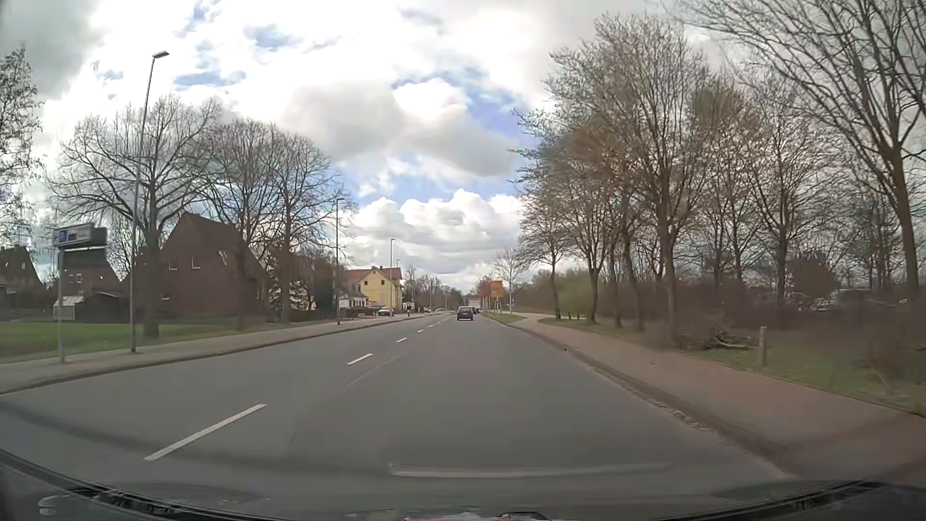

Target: Follow the waypoints while adhering to traffic rules and regulations

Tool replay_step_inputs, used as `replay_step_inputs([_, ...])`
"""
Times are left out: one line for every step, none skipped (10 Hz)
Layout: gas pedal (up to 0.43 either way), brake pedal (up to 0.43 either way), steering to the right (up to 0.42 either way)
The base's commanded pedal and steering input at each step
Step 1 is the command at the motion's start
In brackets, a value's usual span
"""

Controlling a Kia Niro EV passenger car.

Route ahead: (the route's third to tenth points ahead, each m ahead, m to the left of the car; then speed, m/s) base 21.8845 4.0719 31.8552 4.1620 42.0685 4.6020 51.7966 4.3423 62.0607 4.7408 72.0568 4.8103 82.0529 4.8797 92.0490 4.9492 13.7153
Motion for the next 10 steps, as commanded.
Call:
replay_step_inputs([0.197, 0.000, -0.010])
replay_step_inputs([0.197, 0.000, -0.009])
replay_step_inputs([0.197, 0.000, -0.009])
replay_step_inputs([0.197, 0.000, -0.009])
replay_step_inputs([0.197, 0.000, -0.008])
replay_step_inputs([0.197, 0.000, -0.008])
replay_step_inputs([0.197, 0.000, -0.006])
replay_step_inputs([0.197, 0.000, -0.006])
replay_step_inputs([0.197, 0.000, -0.005])
replay_step_inputs([0.197, 0.000, -0.005])
